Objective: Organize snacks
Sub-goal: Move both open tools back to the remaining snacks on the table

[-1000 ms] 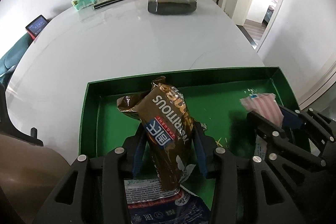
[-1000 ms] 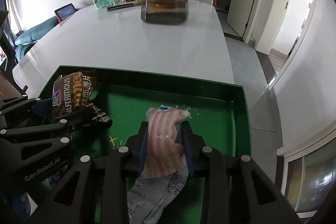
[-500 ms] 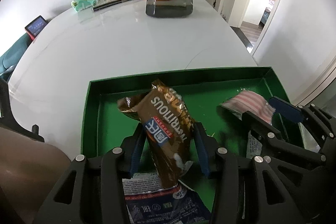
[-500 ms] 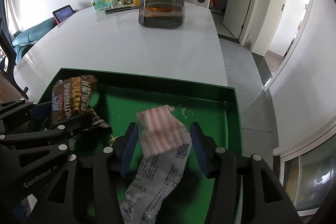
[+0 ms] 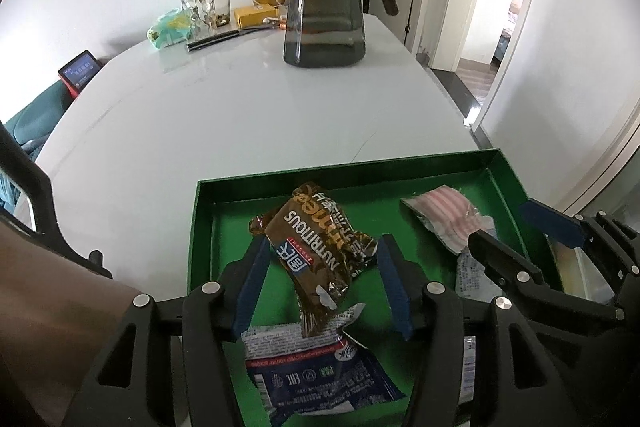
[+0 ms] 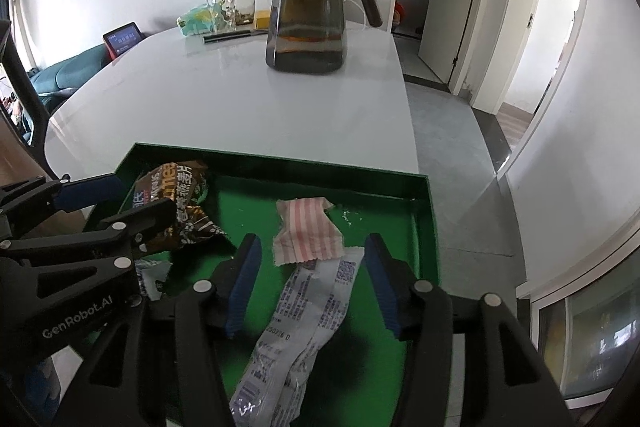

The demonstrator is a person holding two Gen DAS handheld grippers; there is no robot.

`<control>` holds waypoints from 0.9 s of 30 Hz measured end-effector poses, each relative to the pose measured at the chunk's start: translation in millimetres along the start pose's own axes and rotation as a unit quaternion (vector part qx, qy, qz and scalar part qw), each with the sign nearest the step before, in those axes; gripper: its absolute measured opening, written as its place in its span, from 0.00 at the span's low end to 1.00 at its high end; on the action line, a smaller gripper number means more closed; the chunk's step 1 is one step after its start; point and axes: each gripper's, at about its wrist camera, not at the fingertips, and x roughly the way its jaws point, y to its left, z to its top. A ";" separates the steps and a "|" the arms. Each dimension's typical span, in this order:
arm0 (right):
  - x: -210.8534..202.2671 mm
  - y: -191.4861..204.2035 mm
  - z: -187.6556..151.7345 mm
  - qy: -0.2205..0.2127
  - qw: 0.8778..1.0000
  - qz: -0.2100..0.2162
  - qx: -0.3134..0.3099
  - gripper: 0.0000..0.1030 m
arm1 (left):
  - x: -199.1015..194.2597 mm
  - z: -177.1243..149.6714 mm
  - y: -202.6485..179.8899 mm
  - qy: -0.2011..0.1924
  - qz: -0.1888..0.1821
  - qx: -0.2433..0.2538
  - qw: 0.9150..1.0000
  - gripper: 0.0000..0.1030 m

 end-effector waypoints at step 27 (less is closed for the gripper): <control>-191.8 13.7 15.0 -0.150 0.987 -0.049 0.005 1.00 | -182.5 2.2 13.4 -0.140 -0.035 0.019 0.989 0.53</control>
